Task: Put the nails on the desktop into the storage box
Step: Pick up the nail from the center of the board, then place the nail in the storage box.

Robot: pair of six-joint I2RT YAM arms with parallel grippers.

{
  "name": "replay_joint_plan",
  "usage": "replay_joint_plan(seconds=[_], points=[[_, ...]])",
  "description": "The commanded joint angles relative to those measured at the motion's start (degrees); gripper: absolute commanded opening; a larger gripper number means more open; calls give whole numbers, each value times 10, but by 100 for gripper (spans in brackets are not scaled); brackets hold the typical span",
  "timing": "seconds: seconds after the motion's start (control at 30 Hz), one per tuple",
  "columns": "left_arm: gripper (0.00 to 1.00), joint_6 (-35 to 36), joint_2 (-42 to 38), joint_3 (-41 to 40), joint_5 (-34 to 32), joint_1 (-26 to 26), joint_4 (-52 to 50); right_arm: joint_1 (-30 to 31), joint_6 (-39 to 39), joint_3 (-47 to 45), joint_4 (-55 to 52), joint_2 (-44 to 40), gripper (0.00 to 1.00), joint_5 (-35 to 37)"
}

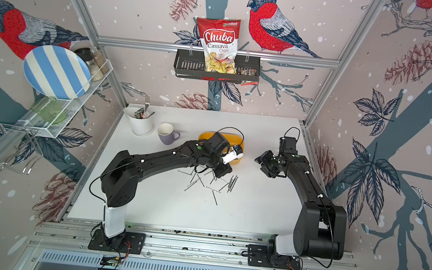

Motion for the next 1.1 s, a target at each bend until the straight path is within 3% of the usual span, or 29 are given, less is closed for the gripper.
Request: replay_joint_plan(seconds=[0.0, 0.2, 0.33, 0.7, 1.07], points=[[0, -85, -15, 14, 11, 38, 23, 20, 3, 21, -2, 10, 56, 24], [0, -206, -10, 30, 27, 122, 57, 77, -32, 79, -39, 35, 58, 74], [0, -251, 33, 71, 39, 149, 57, 118, -56, 119, -76, 50, 58, 122], [0, -333, 177, 199, 71, 157, 76, 160, -79, 144, -92, 50, 58, 170], [0, -424, 210, 148, 57, 156, 175, 158, -113, 169, -100, 70, 58, 183]])
